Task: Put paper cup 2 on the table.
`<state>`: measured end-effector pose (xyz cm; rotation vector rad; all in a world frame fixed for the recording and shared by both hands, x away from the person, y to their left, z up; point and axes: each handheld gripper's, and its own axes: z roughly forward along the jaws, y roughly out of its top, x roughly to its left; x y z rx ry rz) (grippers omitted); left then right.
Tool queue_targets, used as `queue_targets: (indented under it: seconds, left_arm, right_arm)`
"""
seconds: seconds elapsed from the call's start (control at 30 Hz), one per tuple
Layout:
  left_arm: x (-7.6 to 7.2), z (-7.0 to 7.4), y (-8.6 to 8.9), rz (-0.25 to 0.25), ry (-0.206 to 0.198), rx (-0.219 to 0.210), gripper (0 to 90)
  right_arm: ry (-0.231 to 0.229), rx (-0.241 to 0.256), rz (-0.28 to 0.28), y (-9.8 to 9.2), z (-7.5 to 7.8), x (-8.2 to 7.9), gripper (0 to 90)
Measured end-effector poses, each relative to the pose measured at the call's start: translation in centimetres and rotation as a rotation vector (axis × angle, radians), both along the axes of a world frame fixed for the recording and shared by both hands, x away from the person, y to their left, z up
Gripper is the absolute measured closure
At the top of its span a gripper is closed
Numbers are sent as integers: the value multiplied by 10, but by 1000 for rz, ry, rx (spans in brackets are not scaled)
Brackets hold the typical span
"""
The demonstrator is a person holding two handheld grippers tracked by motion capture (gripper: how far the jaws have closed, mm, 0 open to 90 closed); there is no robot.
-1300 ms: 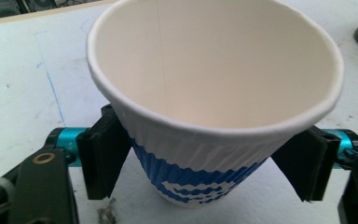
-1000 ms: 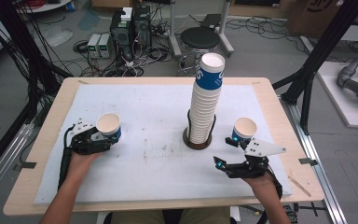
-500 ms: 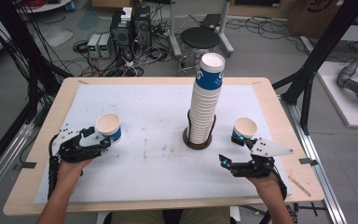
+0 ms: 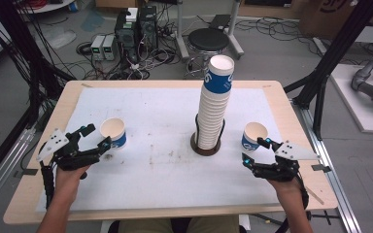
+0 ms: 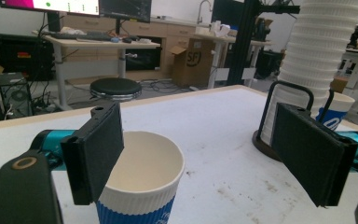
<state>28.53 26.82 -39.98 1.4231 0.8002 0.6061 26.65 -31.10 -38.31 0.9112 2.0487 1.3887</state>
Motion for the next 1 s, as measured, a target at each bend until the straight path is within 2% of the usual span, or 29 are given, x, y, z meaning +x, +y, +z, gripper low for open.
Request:
queue_targets:
  seconds: [0.23, 0.37, 0.67, 1.0]
  left_arm:
    - [-4, 1, -4, -49, -16, 3, 174]
    - [-6, 1, -6, -61, -21, 0, 174]
    - [-11, 0, -11, -81, -25, 12, 174]
    - [-10, -1, -13, -85, -21, 15, 174]
  right_arm:
    - [-10, -4, -46, -11, 2, -3, 214]
    - [-16, -8, -58, -11, 3, -4, 214]
    - [-31, -6, -64, -10, 6, -9, 214]
    - [-24, 0, -59, -9, 5, -9, 214]
